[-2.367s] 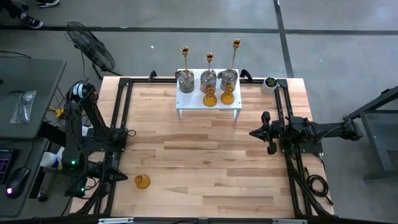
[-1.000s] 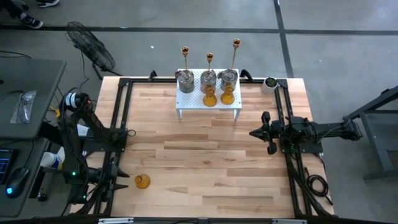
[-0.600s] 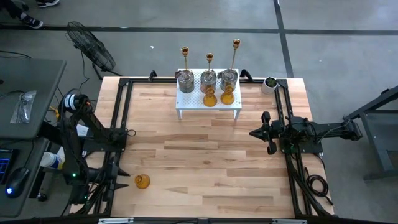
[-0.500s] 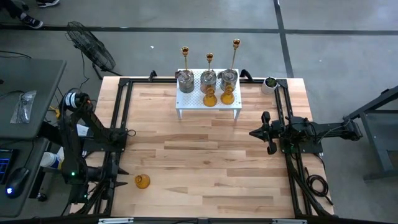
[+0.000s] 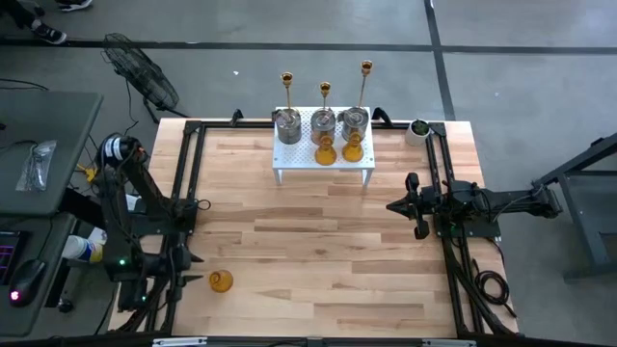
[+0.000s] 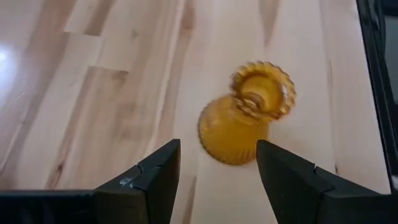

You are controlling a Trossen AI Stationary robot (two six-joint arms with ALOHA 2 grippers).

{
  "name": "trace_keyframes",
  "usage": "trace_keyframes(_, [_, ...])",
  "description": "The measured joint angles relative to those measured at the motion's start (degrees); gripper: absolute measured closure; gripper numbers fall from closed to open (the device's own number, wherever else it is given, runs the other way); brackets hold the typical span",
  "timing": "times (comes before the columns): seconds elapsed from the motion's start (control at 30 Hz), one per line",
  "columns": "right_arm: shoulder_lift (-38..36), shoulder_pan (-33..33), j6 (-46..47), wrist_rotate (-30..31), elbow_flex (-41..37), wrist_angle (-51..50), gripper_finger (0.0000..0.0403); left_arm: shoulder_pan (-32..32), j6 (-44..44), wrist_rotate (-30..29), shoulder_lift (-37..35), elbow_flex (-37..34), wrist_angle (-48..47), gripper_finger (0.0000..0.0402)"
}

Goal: Pick & Place candle stick holders
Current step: Put the brown glass candle holder on the shelf

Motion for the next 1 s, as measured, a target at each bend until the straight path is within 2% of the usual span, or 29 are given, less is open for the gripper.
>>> trace_keyframes(0.17, [0.0, 0.0, 0.0, 0.0, 0.0, -0.1, 0.0398, -0.1, 6.1, 0.0, 1.2, -0.8, 3.8, 0.0197])
trace_keyframes(0.5, [0.0, 0.0, 0.0, 0.0, 0.0, 0.0, 0.0398, -0.1, 9.1, -2.1, 2.0, -3.4, 10.4, 0.0195])
trace_keyframes(0.6, [0.0, 0.0, 0.0, 0.0, 0.0, 0.0, 0.0398, -0.1, 9.3, -3.3, 2.0, -3.4, 10.4, 0.018])
trace_keyframes(0.83, [0.0, 0.0, 0.0, 0.0, 0.0, 0.0, 0.0398, 0.3, 9.0, -3.2, 1.9, -3.4, 10.4, 0.0118])
trace_keyframes(1.0, [0.0, 0.0, 0.0, 0.0, 0.0, 0.0, 0.0398, 3.0, 8.9, -0.9, 1.2, -3.4, 9.5, 0.0115])
